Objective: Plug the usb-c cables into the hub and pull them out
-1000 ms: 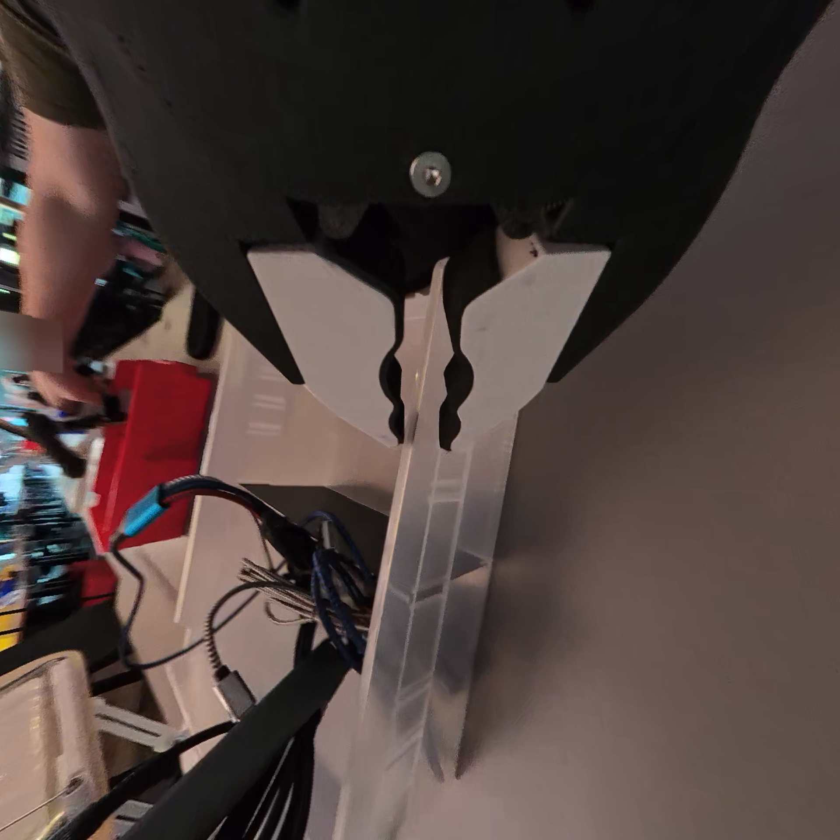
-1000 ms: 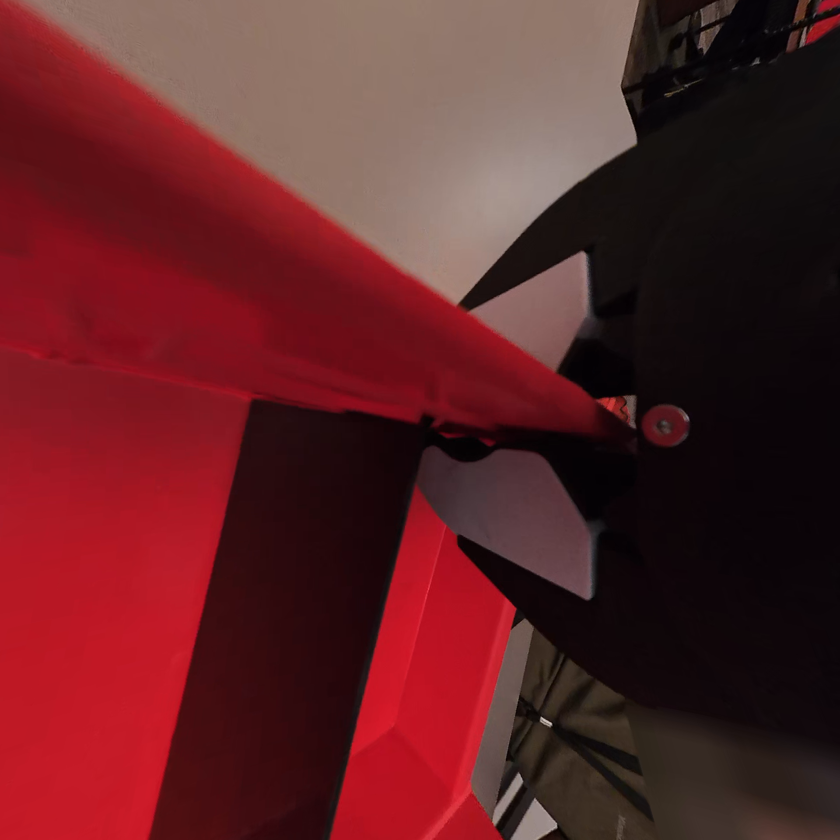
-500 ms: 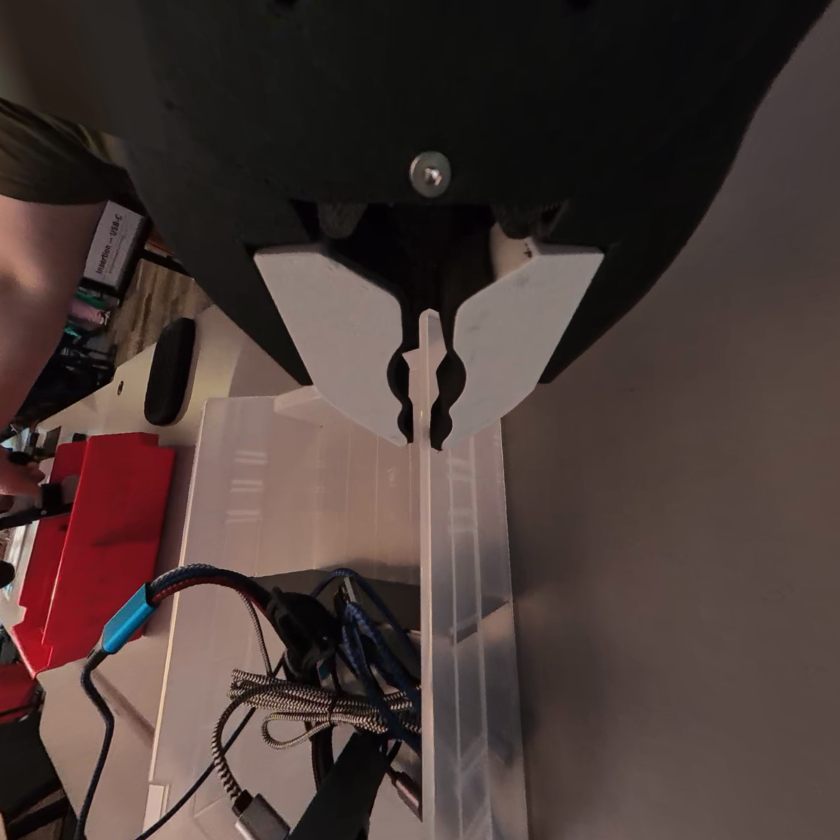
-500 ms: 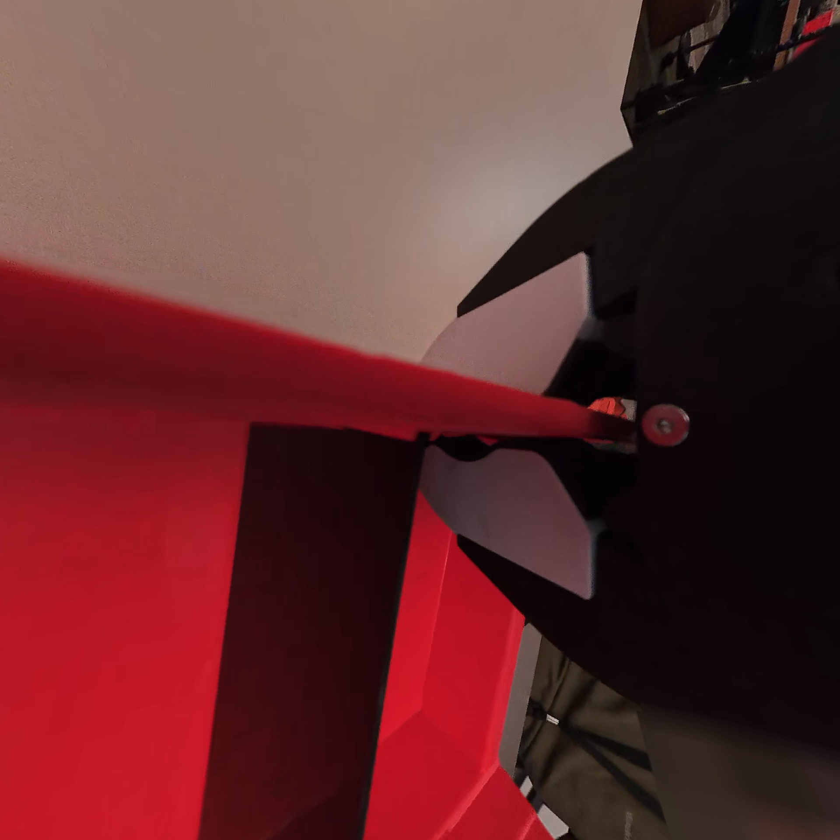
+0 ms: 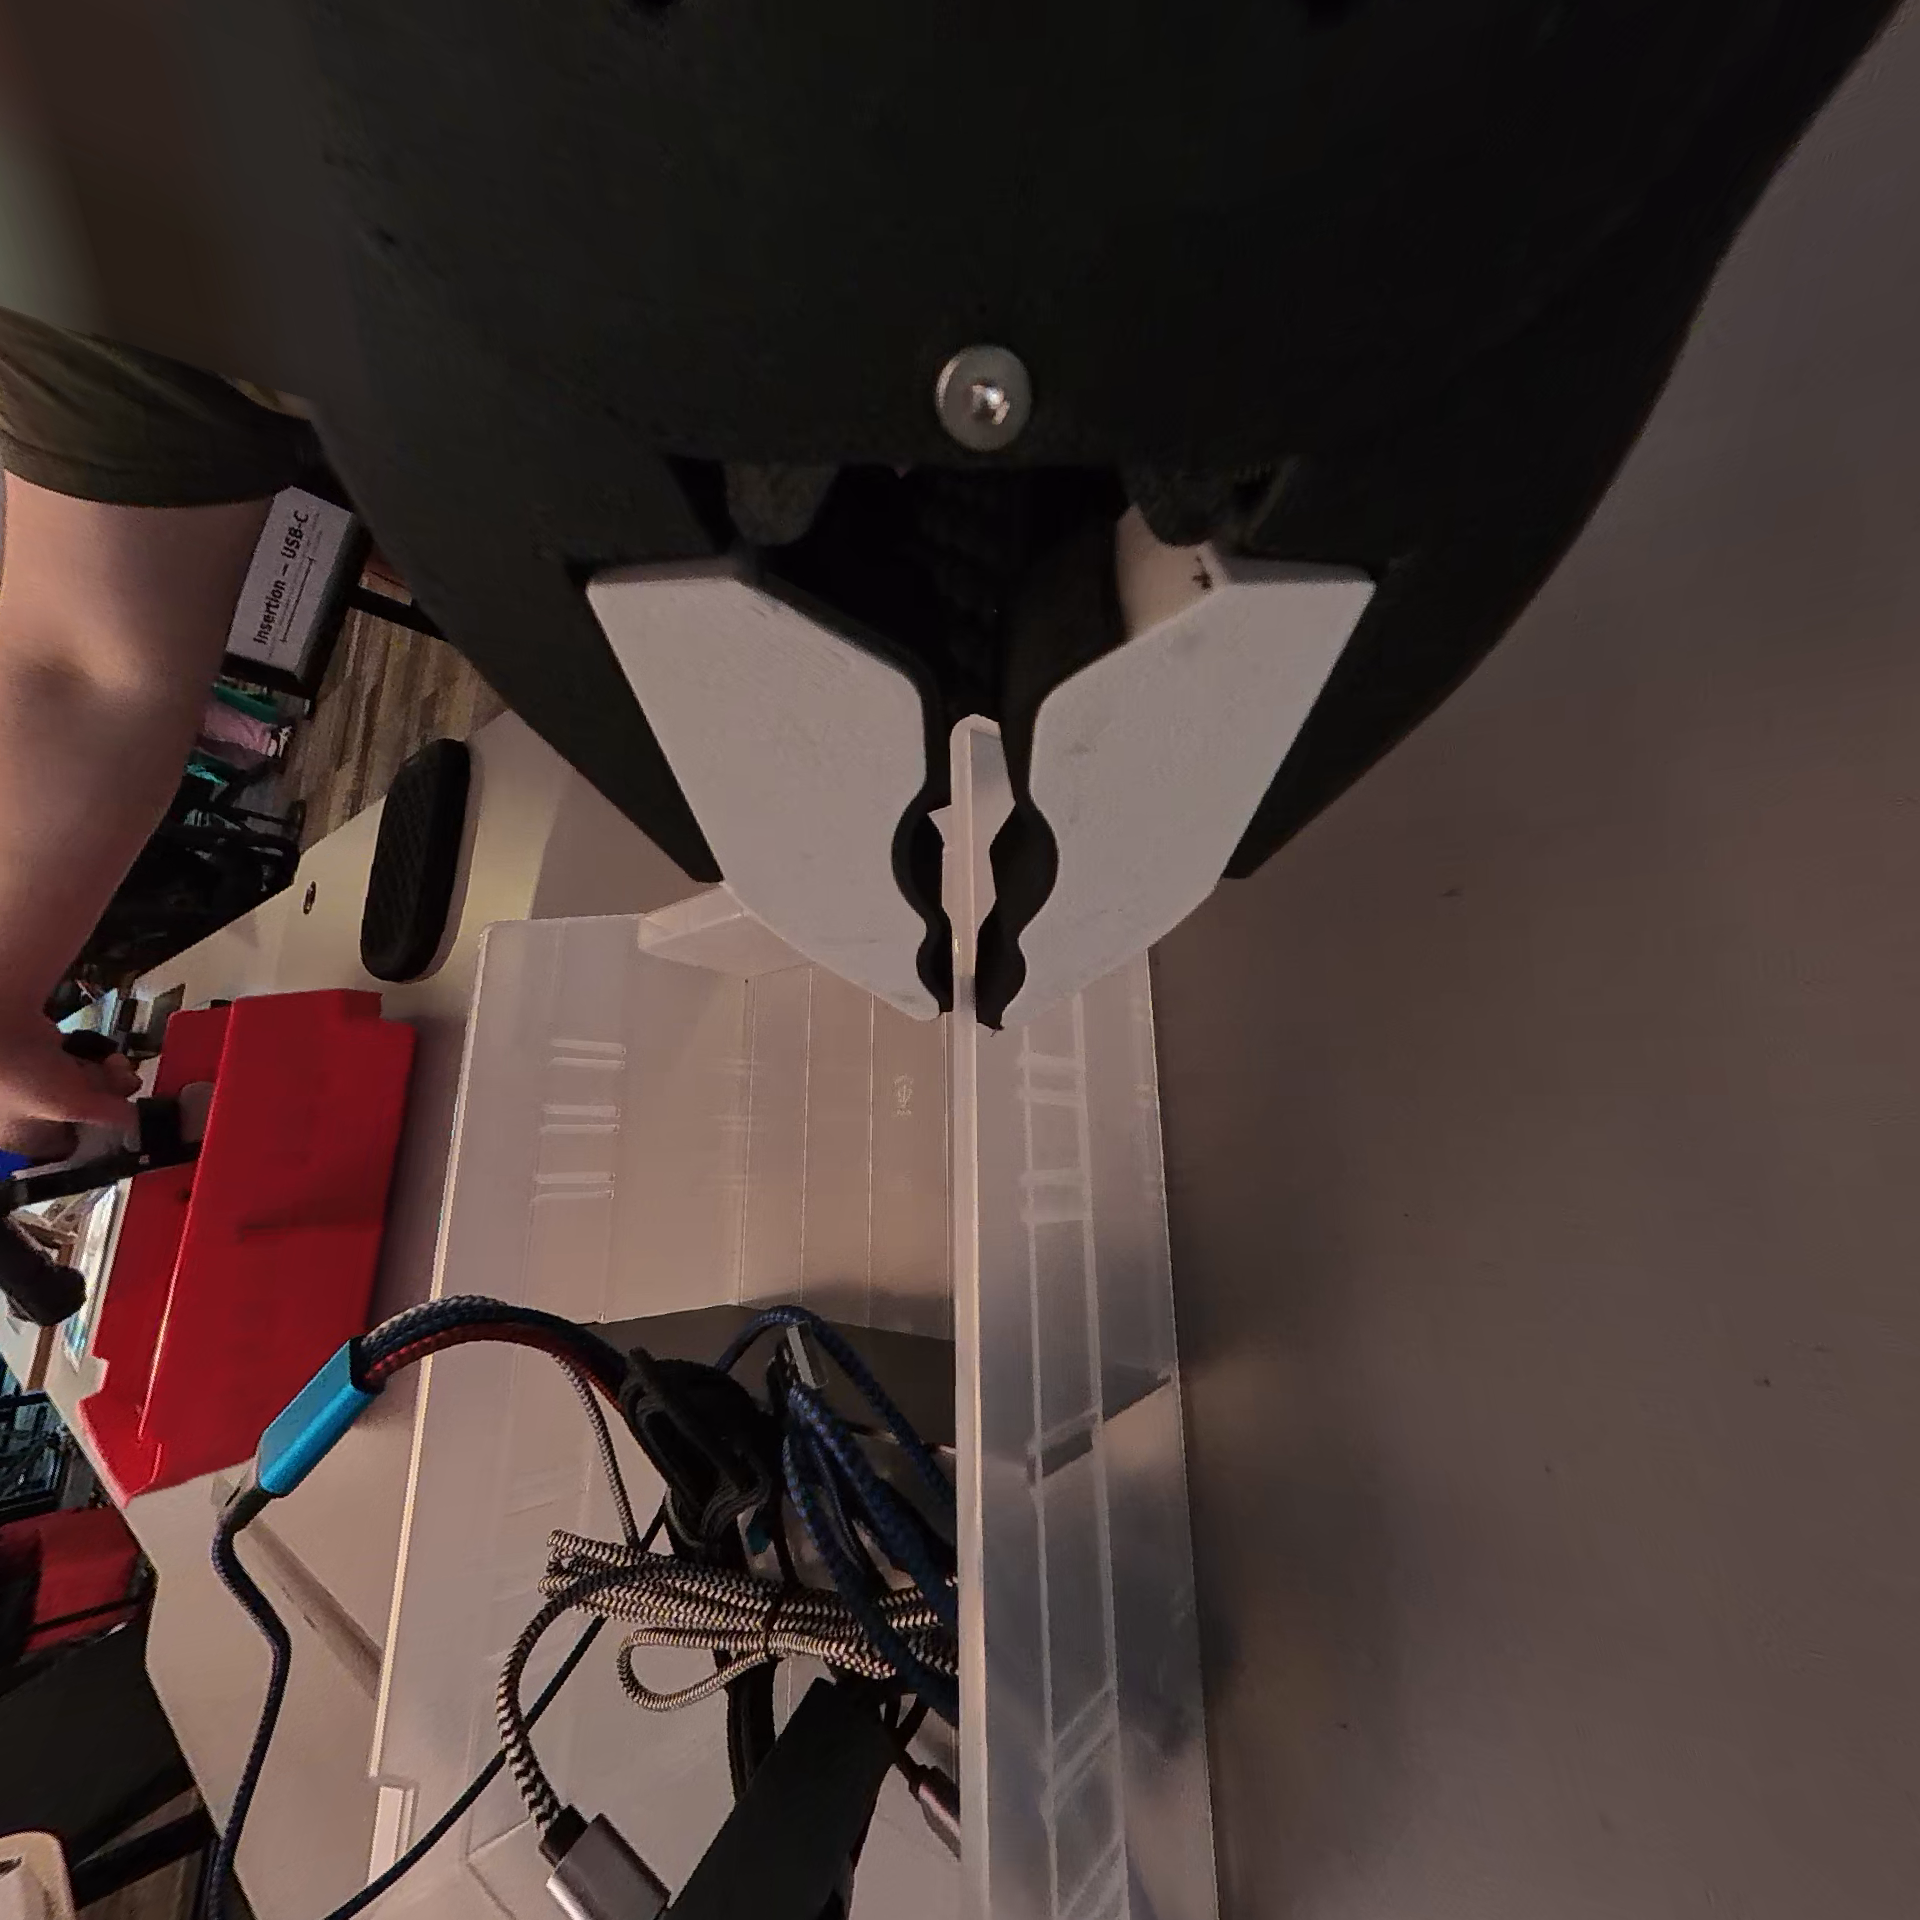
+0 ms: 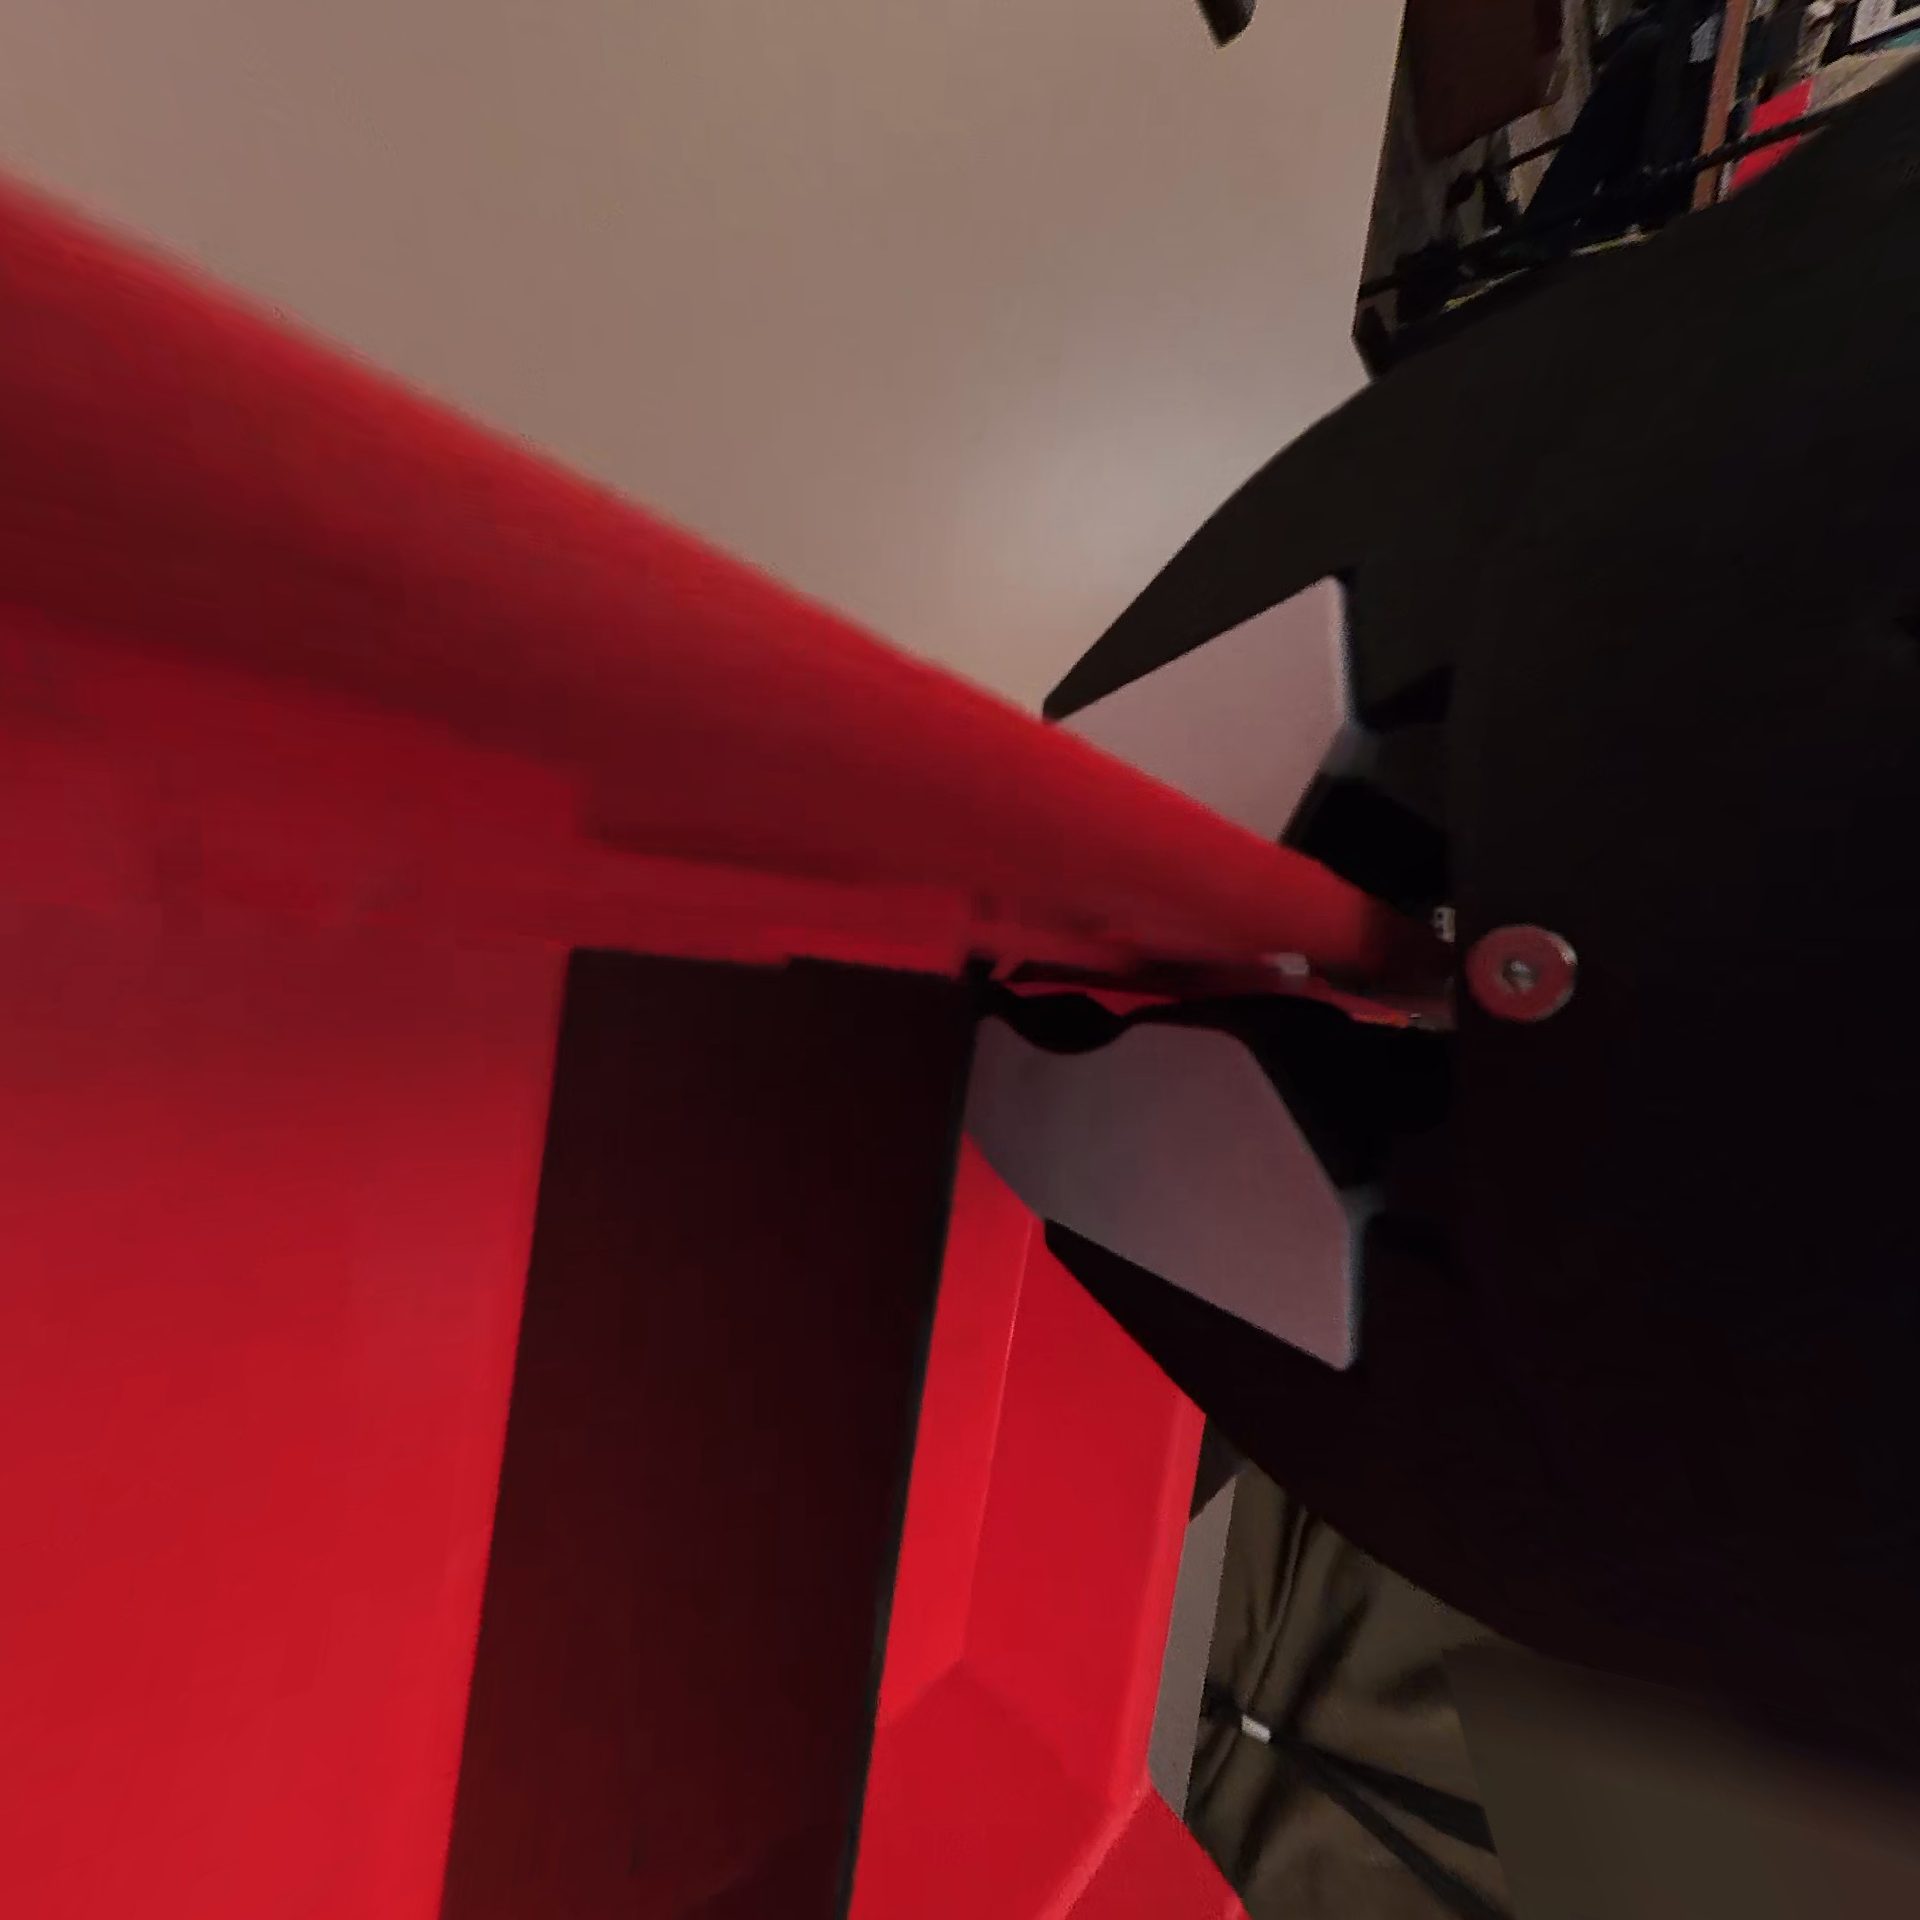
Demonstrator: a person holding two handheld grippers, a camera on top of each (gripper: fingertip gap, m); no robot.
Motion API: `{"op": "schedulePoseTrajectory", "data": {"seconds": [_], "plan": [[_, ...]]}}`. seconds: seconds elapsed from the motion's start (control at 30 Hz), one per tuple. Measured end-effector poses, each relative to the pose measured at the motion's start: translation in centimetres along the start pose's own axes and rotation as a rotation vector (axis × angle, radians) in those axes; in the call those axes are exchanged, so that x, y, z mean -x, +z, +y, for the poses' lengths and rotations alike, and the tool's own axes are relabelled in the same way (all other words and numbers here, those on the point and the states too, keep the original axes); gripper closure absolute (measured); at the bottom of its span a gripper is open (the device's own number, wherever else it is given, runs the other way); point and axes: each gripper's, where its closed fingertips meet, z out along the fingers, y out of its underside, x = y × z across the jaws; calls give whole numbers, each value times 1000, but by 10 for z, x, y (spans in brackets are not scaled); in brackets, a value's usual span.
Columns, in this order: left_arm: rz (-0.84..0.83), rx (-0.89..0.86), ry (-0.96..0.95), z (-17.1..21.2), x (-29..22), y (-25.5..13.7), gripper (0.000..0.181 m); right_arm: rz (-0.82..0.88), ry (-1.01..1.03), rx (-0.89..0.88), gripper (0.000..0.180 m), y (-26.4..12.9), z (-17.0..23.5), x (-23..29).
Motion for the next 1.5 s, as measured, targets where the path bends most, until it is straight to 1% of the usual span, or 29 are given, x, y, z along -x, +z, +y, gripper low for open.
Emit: {"op": "schedulePoseTrajectory", "data": {"seconds": [0.23,0.6,0.73,0.83,0.9,0.97,1.03,1.1,1.2,1.27,1.3,1.37,1.43,1.5], "plan": [[3,-4,-7,0,0,0,177,-11,-9,-11,176,2,6,-10],[-4,5,-1,2,0,-1,177,-12,-37,-66,173,1,4,-10],[-22,7,25,1,1,-2,177,-2,-38,-128,160,-4,1,-14],[-26,-3,22,0,1,-4,177,-2,-40,-171,154,-14,2,-16],[-13,-59,24,-6,-3,-11,177,17,-48,-206,151,-25,4,-20],[32,-165,42,-18,-13,-26,176,19,-51,-254,147,-39,5,-20],[16,-264,93,-29,-20,-43,174,45,-48,-309,147,-55,7,-23],[-14,-365,167,-41,-30,-58,171,95,-47,-369,146,-73,7,-26],[-29,-568,296,-69,-55,-80,155,206,-73,-481,147,-101,3,-24],[-33,-679,389,-87,-73,-84,140,275,-129,-602,147,-124,-6,-12],[-34,-716,439,-94,-83,-81,135,304,-162,-682,147,-138,-11,-4],[-49,-746,521,-105,-97,-67,133,350,-233,-876,146,-170,-22,20],[-100,-722,555,-114,-100,-46,133,386,-310,-1110,144,-208,-29,50],[-158,-659,563,-120,-98,-20,131,401,-356,-1327,138,-240,-25,81]]}}
